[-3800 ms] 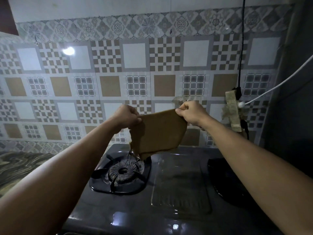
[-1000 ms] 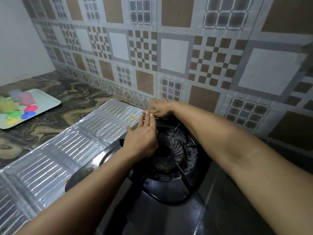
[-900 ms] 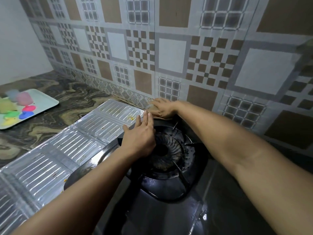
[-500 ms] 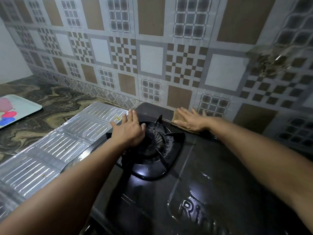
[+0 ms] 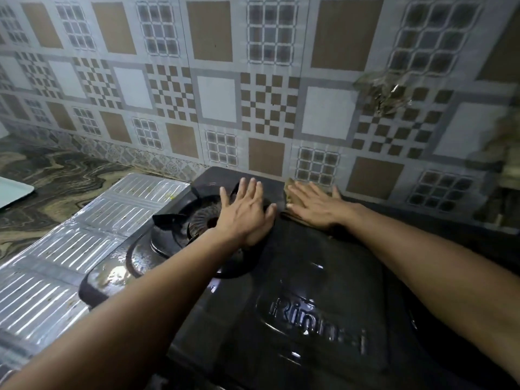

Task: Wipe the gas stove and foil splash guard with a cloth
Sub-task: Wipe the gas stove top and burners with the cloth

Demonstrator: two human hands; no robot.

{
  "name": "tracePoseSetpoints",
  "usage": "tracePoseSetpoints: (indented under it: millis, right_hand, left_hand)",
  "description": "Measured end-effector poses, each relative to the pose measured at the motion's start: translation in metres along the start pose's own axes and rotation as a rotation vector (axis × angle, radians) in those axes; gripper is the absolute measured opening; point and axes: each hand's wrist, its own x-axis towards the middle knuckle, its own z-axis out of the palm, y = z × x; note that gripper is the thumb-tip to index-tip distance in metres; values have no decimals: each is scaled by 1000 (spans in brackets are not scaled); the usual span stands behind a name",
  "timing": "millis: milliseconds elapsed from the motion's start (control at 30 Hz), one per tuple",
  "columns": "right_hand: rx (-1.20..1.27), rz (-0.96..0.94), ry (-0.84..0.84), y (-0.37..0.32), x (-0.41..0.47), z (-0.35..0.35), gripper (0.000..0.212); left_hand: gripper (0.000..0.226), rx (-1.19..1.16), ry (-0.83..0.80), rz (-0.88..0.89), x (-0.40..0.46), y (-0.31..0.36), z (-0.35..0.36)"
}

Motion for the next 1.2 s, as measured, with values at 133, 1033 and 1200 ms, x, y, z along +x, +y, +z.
tracePoseSetpoints:
  millis: [133, 1033, 1200]
  right_hand:
    - [-17, -109, 3, -21, -39, 14, 68]
    - [-55, -136, 152, -92, -143, 51, 82]
    - [-118, -171, 187, -112, -168, 57, 81]
  left_hand:
    - [60, -102, -30, -3, -1, 4, 14]
    - [49, -169, 108, 3, -3, 2, 21]
    - [49, -96, 120, 98, -17, -5, 4]
